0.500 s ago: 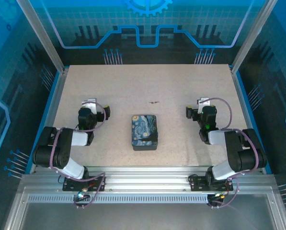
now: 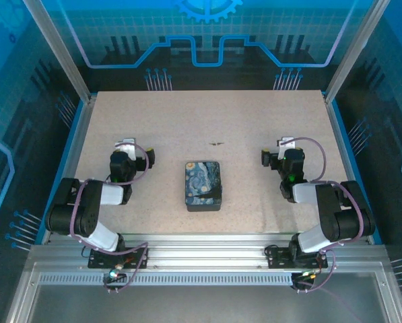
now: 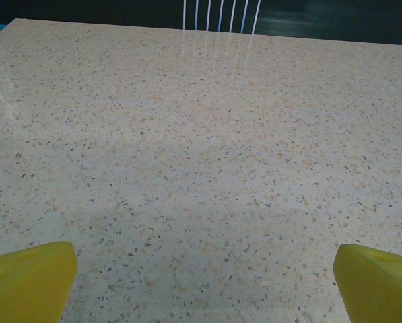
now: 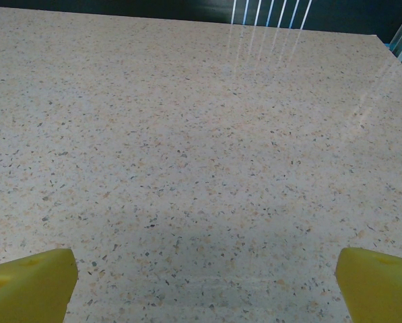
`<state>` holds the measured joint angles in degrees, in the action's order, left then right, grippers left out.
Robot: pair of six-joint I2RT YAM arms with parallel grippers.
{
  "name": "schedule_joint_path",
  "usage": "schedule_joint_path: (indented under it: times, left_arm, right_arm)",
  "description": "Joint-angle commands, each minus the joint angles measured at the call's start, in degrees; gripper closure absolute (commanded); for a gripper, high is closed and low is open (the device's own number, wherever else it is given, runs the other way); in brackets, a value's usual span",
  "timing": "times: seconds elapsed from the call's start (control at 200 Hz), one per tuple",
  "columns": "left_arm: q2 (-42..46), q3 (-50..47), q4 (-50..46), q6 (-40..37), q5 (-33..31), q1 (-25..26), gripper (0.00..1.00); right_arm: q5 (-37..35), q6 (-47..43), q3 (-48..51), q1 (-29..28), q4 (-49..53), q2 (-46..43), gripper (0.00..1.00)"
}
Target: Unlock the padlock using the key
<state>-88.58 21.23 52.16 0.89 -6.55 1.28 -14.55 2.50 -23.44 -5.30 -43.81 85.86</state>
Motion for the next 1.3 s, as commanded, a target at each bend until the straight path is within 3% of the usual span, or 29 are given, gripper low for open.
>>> schedule_joint_path:
  times: [0.0, 0.415, 0.62, 0.795, 0.916, 1.021, 1.071, 1.181, 1.296]
  left_arm:
    - [-0.25, 1.0, 0.18, -1.24, 1.03, -0.54, 0.01]
    - [0.78, 1.2, -0.92, -0.82, 0.27, -0.49, 0.01]
    - [8.89, 6.65, -17.41, 0.48, -6.13, 0.13, 0.01]
    - [14.34, 11.27, -26.57, 1.4, -8.12, 1.45, 0.01]
    - [17.43, 14.85, -34.46, 6.75, -7.65, 1.38, 0.01]
    - [20.46, 16.28, -41.14, 23.86, -4.7, 1.06, 0.01]
    - [21.62, 15.64, -40.78, 30.17, 0.75, 0.42, 0.01]
    - [21.64, 13.87, -37.02, 34.61, 13.42, 0.51, 0.01]
    - [19.71, 17.4, -47.03, 33.8, 18.69, 4.43, 0.04]
  right_arm:
    - [-0.92, -0.1, -0.08, -0.07, -1.89, 0.22, 0.0]
    - [-1.03, -0.17, 0.07, -0.06, -2.13, 0.14, 0.0]
    - [1.98, -0.76, -7.53, -0.19, 17.83, -7.3, 0.0]
    - [4.7, 2.82, -8.86, -0.25, 24.11, -13.85, 0.0]
    - [8.08, 7.9, -10.4, -0.15, 27.98, -19.17, 0.0]
    - [11.38, 19.89, -13.35, 1.18, 38.08, -23.89, 0.0]
    - [9.33, 29.35, -15.85, 2.43, 46.23, -24.85, 0.0]
    - [23.73, 31.65, -17.89, 6.33, 49.32, -23.61, 0.0]
    - [30.45, 30.86, -18.34, 5.09, 51.4, -23.22, 0.0]
